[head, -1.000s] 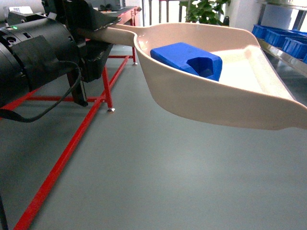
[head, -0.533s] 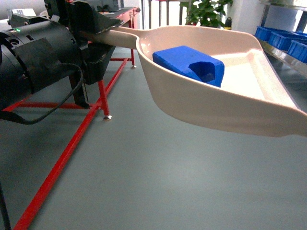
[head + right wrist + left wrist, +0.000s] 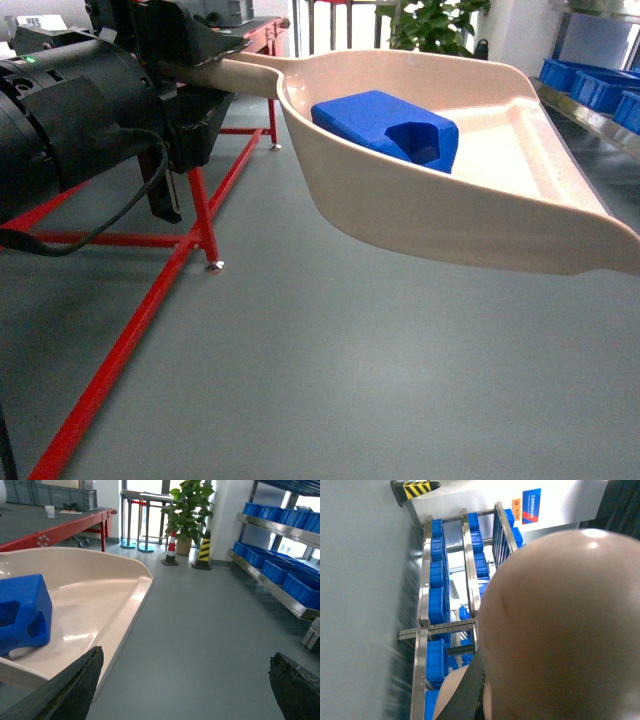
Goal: Place part in tray to right shelf
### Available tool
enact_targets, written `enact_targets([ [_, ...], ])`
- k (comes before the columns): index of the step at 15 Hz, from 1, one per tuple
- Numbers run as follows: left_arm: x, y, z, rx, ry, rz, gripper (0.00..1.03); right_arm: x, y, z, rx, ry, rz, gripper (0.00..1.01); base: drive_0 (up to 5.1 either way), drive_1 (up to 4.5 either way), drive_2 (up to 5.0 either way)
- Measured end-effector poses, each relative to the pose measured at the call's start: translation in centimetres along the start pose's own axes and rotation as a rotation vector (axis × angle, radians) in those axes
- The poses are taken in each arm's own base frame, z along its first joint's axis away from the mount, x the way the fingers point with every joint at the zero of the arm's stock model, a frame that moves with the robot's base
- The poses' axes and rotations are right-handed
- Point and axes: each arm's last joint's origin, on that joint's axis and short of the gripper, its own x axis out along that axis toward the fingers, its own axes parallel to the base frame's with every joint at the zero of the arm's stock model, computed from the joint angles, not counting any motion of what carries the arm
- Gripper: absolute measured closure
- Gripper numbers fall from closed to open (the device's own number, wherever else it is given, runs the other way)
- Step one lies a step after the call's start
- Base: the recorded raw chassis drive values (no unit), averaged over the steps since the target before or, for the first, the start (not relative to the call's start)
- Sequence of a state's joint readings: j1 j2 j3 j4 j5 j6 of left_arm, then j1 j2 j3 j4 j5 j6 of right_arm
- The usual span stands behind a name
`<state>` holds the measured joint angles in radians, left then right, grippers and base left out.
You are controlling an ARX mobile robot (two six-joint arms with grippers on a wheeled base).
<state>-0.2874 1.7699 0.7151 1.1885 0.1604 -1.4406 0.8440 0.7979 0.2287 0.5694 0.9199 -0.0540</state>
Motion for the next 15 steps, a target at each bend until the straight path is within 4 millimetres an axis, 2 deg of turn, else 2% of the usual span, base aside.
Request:
enact_targets([
  [15,0.01,-0.03,0.0,0.0,0.0,-0.003,0.87,-0.01,-0.01,0.08,0.006,-0.005,0.001,0.03,-0.1,4.18,-4.3],
])
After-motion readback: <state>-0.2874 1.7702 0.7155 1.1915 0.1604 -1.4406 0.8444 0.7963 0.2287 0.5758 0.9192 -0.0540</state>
